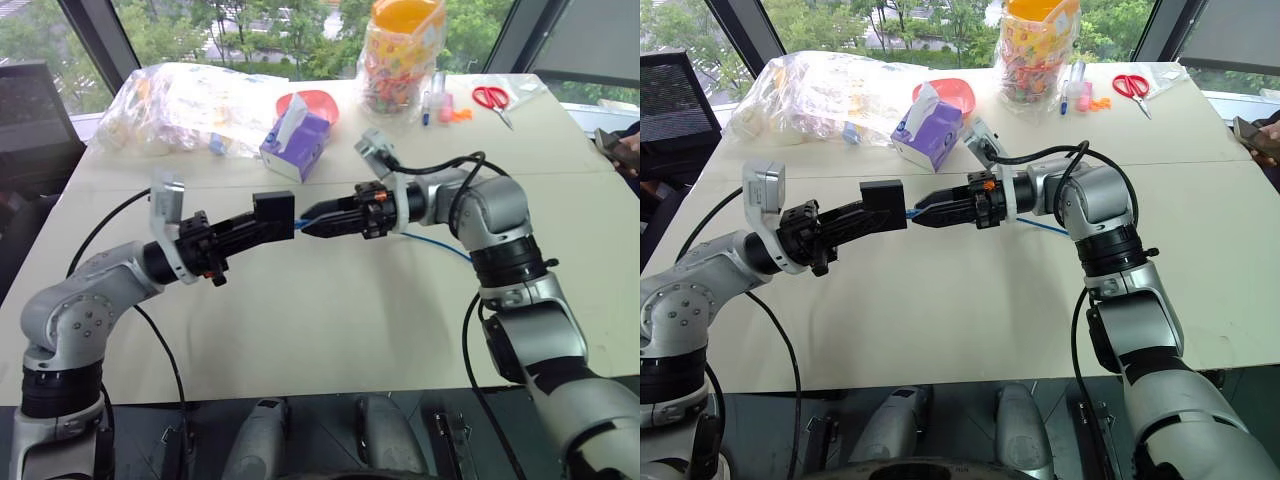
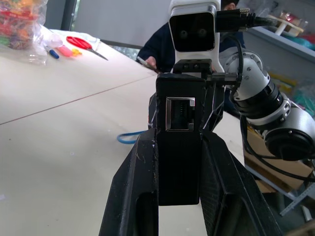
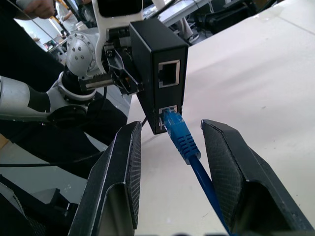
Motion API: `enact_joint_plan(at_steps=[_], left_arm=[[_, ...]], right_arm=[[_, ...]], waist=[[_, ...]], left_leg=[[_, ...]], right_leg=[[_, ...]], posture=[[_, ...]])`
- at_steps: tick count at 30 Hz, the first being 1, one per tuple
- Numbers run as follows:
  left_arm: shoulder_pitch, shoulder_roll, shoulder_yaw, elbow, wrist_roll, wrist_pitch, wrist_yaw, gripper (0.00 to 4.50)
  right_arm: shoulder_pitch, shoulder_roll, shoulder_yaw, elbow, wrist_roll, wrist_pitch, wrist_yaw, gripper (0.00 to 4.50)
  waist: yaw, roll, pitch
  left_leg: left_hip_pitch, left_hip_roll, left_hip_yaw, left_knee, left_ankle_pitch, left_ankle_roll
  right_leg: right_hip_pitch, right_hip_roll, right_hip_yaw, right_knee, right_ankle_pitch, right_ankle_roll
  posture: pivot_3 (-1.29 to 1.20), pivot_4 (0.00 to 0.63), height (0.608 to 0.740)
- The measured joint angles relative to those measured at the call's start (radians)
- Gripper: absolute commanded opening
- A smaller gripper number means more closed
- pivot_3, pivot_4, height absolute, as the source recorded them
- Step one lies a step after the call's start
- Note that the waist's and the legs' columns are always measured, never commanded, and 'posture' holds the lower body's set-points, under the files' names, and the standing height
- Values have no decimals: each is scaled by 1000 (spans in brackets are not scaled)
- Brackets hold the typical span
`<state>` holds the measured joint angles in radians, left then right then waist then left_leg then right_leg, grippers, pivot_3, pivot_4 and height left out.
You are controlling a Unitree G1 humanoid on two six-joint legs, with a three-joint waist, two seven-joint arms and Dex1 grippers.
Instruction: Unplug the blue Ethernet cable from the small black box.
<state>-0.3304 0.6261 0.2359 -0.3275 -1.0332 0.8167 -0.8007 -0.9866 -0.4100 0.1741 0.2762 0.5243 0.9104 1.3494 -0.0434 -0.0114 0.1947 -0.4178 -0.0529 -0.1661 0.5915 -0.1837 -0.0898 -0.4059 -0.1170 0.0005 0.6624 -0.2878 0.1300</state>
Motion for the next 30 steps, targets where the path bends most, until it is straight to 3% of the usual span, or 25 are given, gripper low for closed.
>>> enact_joint_plan(at_steps=[15, 17, 20, 21, 30], left_arm=[[2, -3, -14, -1, 0, 0, 1, 481], [2, -3, -14, -1, 0, 0, 1, 481], [3, -3, -12, 0, 0, -1, 2, 481], [3, -3, -11, -2, 0, -2, 2, 481], [3, -3, -12, -2, 0, -2, -2, 481]], right_arm=[[0, 3, 29, 3, -3, -15, 2, 1956], [0, 3, 35, 3, -5, -23, 2, 1444], [0, 1, 37, 5, -9, -25, 6, 232], [0, -1, 37, 7, -9, -25, 13, 100], [0, 0, 37, 15, -10, -32, 19, 100]], waist=[[0, 0, 0], [0, 0, 0], [0, 0, 0], [0, 0, 0], [0, 0, 0]], left_leg=[[0, 0, 0, 0, 0, 0], [0, 0, 0, 0, 0, 0], [0, 0, 0, 0, 0, 0], [0, 0, 0, 0, 0, 0], [0, 0, 0, 0, 0, 0]], right_leg=[[0, 0, 0, 0, 0, 0], [0, 0, 0, 0, 0, 0], [0, 0, 0, 0, 0, 0], [0, 0, 0, 0, 0, 0], [0, 0, 0, 0, 0, 0]], posture=[[0, 150, 726], [0, 150, 726], [0, 150, 726], [0, 150, 726], [0, 150, 726]])
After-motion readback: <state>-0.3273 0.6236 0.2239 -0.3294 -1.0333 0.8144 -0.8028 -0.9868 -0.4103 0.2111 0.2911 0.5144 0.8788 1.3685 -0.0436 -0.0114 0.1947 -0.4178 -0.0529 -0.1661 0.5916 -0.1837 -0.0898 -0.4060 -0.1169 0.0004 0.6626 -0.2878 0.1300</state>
